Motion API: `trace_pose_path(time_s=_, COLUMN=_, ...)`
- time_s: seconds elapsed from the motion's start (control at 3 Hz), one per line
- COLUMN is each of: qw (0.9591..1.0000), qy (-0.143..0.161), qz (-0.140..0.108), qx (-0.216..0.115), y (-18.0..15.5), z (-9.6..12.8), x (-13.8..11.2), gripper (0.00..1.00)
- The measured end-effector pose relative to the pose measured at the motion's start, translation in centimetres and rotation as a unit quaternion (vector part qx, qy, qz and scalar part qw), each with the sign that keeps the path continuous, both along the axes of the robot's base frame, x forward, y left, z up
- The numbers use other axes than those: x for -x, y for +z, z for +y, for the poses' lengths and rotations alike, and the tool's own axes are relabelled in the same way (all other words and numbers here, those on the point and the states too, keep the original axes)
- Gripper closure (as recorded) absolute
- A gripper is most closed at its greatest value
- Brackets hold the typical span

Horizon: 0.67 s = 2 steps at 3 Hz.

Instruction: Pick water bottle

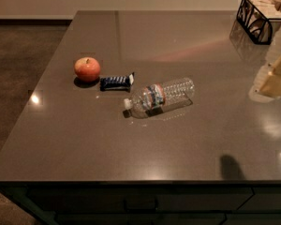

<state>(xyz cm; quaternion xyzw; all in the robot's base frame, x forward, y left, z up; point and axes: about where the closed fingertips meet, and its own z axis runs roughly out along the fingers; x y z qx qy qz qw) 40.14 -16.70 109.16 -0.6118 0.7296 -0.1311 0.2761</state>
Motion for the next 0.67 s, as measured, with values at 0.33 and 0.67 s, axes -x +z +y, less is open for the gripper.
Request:
trace_pose_path(time_s=0.33, qw=1.0, qy=0.0, qz=0.0, qx=0.0, y=0.0, z=0.0, x=0.0, gripper=0.0)
trace_pose_path(time_s=0.67, qw=0.9997, qy=0.019, qz=-0.012, qx=-0.004, y=0.7, z=1.5, x=-1.7, gripper=0.0)
